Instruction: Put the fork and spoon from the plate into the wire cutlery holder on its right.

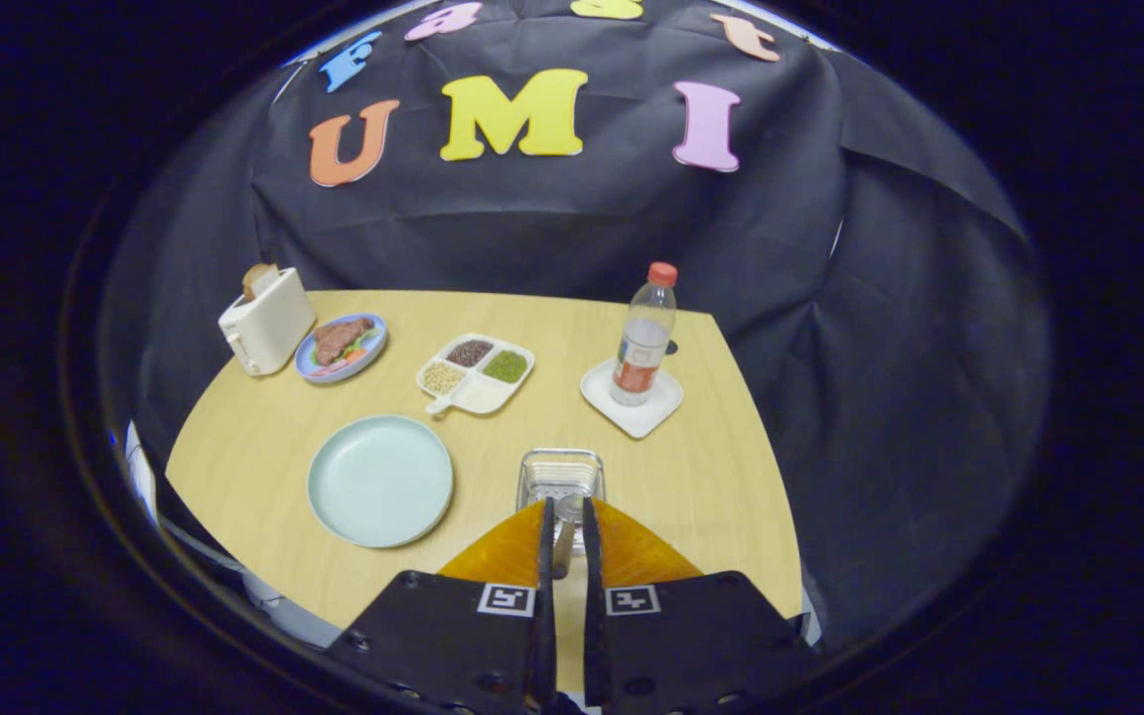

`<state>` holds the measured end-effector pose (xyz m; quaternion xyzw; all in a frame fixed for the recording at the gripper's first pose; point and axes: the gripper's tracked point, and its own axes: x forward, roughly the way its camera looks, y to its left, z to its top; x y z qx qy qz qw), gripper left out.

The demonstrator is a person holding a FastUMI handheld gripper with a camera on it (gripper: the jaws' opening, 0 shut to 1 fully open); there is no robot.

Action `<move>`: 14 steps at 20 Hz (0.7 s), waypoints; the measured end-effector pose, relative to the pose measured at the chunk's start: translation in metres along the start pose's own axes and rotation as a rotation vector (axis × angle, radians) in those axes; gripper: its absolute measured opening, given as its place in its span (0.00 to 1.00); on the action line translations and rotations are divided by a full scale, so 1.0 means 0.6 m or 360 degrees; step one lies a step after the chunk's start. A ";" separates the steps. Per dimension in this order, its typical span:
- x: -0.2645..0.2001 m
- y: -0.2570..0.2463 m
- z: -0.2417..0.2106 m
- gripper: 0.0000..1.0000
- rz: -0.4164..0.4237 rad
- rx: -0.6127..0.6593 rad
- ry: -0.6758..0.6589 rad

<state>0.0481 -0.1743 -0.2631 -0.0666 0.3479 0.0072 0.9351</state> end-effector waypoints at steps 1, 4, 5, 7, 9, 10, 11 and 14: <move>-0.012 0.009 0.016 0.11 0.0011 -0.0020 -0.0062; -0.039 0.039 0.066 0.22 0.0005 -0.0038 -0.0229; -0.047 0.053 0.079 0.24 0.0016 -0.0027 -0.0260; -0.072 0.078 0.104 0.28 0.0058 0.0016 -0.0320; -0.093 0.096 0.128 0.32 0.0064 0.0047 -0.0372; -0.101 0.107 0.139 0.38 0.0068 0.0047 -0.0397; -0.110 0.115 0.155 0.38 0.0065 0.0050 -0.0435; -0.140 0.143 0.185 0.42 0.0051 0.0105 -0.0525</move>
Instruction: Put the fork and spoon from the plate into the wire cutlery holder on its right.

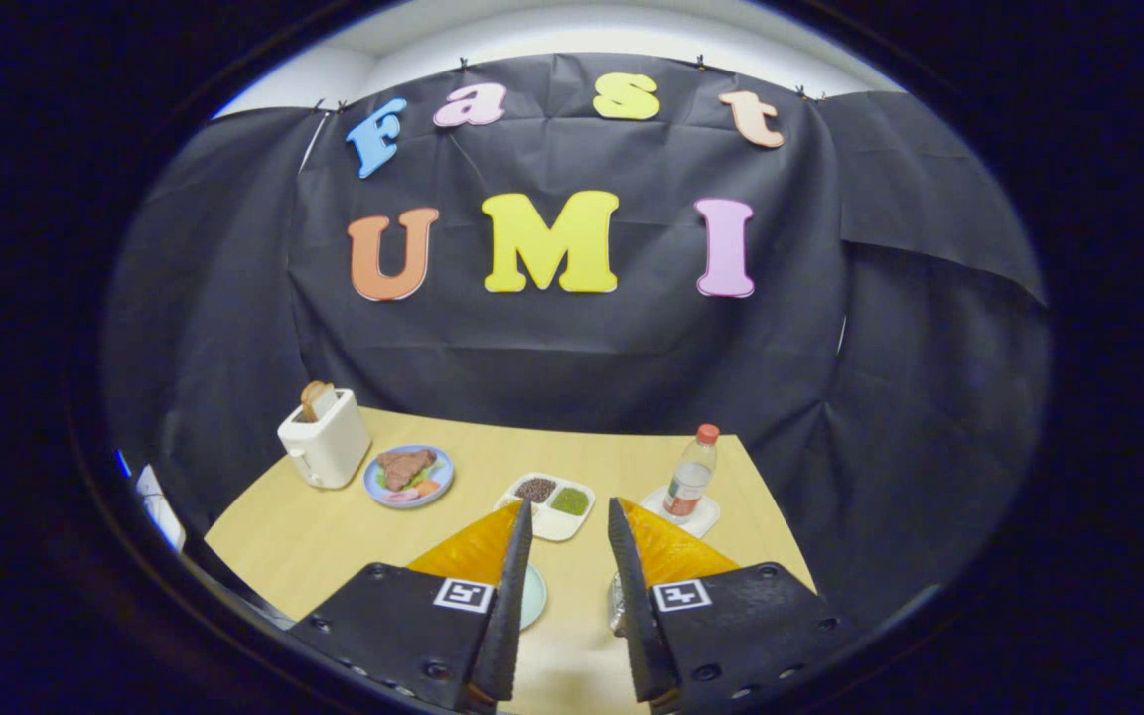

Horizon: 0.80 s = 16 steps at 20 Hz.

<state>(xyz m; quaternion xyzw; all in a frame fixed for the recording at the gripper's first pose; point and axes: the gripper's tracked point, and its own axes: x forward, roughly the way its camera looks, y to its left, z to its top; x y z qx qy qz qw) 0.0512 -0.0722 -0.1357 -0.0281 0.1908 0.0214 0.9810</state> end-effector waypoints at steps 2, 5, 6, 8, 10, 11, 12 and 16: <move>-0.012 0.016 0.034 0.50 -0.0036 0.0027 -0.0074; -0.037 0.055 0.078 0.60 -0.0050 0.0032 -0.0185; -0.045 0.067 0.088 0.63 -0.0057 0.0029 -0.0217; -0.058 0.093 0.105 0.68 -0.0047 0.0025 -0.0261; -0.072 0.118 0.116 0.73 -0.0021 0.0042 -0.0272; -0.076 0.128 0.121 0.77 -0.0018 0.0043 -0.0272; -0.080 0.135 0.126 0.80 -0.0012 0.0046 -0.0281; -0.084 0.170 0.135 0.96 -0.0021 -0.0007 -0.0298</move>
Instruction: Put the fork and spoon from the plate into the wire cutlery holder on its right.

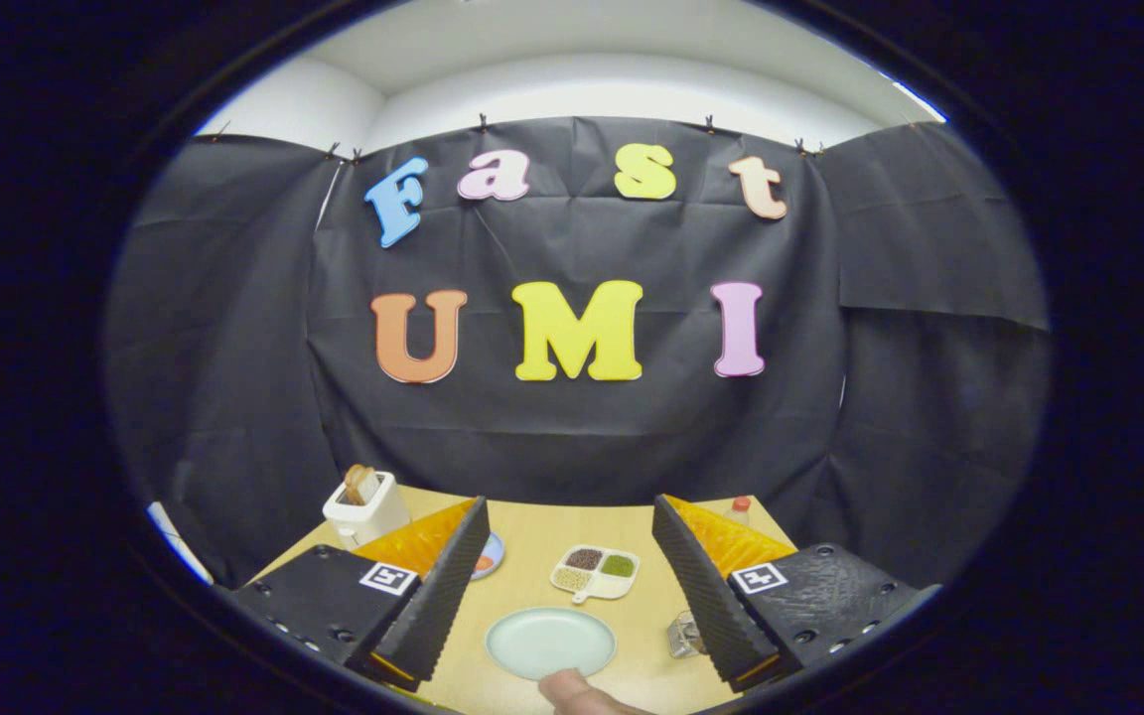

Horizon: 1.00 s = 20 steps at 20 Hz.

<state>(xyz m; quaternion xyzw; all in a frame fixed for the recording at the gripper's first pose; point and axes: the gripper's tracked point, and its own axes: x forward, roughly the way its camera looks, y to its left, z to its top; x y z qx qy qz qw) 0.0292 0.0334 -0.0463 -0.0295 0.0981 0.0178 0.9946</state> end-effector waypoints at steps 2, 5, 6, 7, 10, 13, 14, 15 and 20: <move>-0.002 0.018 -0.002 0.99 -0.0008 -0.0020 -0.0007; -0.006 0.039 0.001 0.98 -0.0027 -0.0026 -0.0018; -0.005 0.049 0.001 0.98 -0.0015 -0.0020 -0.0018; -0.004 0.058 0.003 0.98 -0.0012 -0.0015 -0.0017; -0.001 0.065 0.001 0.97 -0.0027 0.0012 -0.0010; 0.001 0.071 -0.006 0.98 -0.0037 0.0008 0.0008; 0.003 0.070 -0.011 0.97 -0.0047 0.0000 0.0019; 0.004 0.072 -0.013 0.98 -0.0046 -0.0002 0.0026; 0.012 0.073 -0.015 0.98 -0.0056 0.0001 0.0036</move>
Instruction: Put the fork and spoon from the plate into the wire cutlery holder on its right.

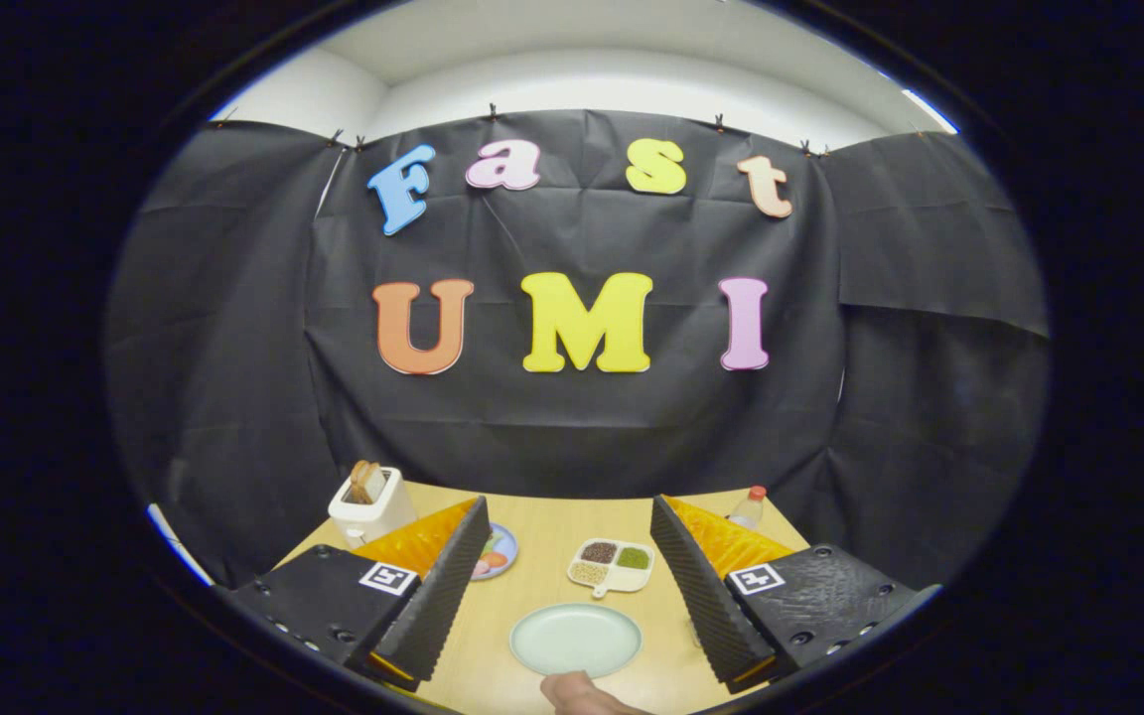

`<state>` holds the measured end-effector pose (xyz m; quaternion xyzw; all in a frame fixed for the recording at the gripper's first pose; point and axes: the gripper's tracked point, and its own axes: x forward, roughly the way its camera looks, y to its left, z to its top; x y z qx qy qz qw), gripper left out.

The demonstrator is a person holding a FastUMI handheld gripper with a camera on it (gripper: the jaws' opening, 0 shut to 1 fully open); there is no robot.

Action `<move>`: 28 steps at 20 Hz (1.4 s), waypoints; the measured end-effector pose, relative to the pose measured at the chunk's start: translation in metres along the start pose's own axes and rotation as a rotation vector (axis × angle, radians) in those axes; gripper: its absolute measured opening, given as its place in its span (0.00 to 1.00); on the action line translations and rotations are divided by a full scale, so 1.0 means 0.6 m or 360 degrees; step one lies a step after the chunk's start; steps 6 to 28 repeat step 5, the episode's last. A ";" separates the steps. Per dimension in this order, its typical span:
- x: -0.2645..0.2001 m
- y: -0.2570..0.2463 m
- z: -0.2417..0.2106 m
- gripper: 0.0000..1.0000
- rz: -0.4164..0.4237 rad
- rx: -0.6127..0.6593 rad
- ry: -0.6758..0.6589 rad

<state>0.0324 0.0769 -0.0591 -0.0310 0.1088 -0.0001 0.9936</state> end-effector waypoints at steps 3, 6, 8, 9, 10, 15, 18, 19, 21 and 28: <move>0.004 0.001 0.000 0.98 0.0001 -0.0007 0.0004; 0.005 0.005 -0.003 0.98 0.0003 -0.0007 0.0014; 0.005 0.005 -0.003 0.98 0.0003 -0.0007 0.0014; 0.005 0.005 -0.003 0.98 0.0003 -0.0007 0.0014; 0.005 0.005 -0.003 0.98 0.0003 -0.0007 0.0014; 0.005 0.005 -0.003 0.98 0.0003 -0.0007 0.0014; 0.005 0.005 -0.003 0.98 0.0003 -0.0007 0.0014; 0.005 0.005 -0.003 0.98 0.0003 -0.0007 0.0014; 0.005 0.005 -0.003 0.98 0.0003 -0.0007 0.0014; 0.005 0.005 -0.003 0.98 0.0003 -0.0007 0.0014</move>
